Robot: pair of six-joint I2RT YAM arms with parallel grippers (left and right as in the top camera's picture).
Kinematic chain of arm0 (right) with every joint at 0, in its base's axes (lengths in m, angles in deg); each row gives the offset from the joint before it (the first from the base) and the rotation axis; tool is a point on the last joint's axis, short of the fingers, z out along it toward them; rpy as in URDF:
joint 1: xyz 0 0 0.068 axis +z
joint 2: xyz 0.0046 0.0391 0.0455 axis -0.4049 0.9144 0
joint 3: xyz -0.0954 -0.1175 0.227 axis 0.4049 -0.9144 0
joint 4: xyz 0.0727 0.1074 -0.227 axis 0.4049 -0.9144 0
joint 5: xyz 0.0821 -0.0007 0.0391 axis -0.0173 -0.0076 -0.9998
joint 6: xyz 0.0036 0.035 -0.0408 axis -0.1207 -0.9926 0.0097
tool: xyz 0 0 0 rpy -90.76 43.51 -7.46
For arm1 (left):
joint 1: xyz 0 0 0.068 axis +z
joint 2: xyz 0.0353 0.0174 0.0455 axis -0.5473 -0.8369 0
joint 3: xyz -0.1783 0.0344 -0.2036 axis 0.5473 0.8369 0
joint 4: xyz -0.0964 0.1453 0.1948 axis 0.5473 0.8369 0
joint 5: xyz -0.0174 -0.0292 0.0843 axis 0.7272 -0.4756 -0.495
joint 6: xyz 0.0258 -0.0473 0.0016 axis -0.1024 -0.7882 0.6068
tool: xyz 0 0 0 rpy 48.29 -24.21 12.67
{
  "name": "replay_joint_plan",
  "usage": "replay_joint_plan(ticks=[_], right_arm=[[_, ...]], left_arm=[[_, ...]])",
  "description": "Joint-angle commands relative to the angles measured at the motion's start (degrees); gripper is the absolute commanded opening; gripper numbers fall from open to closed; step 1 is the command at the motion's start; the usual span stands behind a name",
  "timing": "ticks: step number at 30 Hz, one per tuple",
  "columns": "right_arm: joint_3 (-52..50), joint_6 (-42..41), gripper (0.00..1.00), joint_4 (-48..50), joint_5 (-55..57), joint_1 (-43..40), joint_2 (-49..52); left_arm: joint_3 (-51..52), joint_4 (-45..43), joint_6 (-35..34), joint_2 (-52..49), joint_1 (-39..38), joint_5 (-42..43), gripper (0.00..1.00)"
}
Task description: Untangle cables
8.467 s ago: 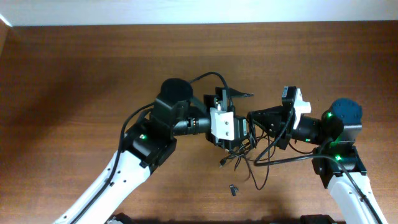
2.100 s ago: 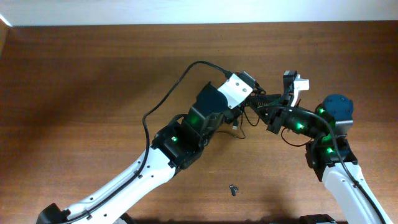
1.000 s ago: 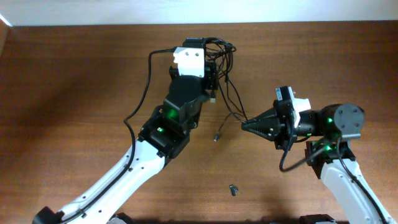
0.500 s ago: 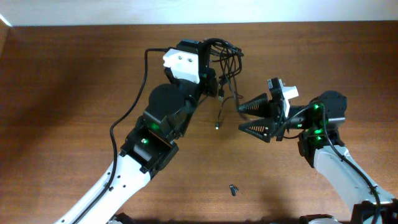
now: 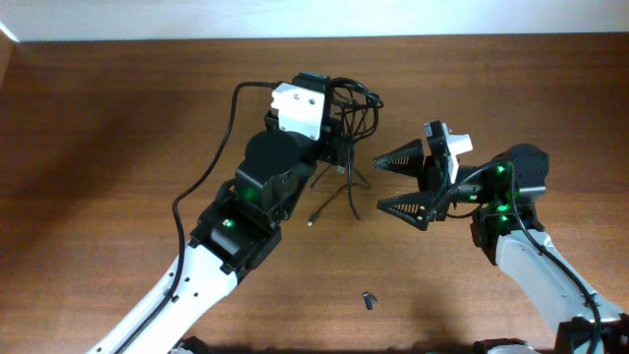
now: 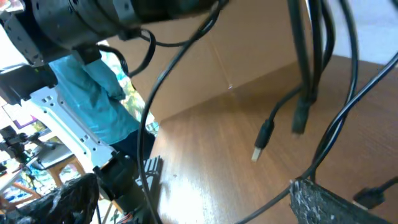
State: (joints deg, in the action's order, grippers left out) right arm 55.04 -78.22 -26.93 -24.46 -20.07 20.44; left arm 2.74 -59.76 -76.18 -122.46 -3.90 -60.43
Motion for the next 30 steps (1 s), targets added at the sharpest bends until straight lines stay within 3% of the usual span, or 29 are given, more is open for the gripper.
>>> replay_joint_plan(ticks=[1, 9, 21, 23, 30], right_arm=[[0.2, -5.4, 0.99, 4.1, 1.4, 0.3, 0.1], [0.2, -16.3, 0.98, 8.2, 5.7, 0.3, 0.1], [0.2, -17.1, 0.98, 8.2, 6.3, 0.3, 0.1], [0.2, -17.1, 0.94, 8.2, 6.4, 0.2, 0.1], [0.2, -17.0, 0.93, 4.5, 6.0, -7.0, 0.1]], left_arm=[[-0.5, 0.7, 2.2, 0.5, 0.3, 5.3, 0.00], [-0.5, 0.4, 2.4, -3.1, 0.3, 12.0, 0.00], [-0.5, -2.8, 2.4, -6.6, -1.3, 12.0, 0.00], [-0.5, -4.5, 5.7, -6.6, -1.3, 12.0, 0.00], [-0.5, -5.2, 8.4, -4.7, -1.3, 10.2, 0.00]])
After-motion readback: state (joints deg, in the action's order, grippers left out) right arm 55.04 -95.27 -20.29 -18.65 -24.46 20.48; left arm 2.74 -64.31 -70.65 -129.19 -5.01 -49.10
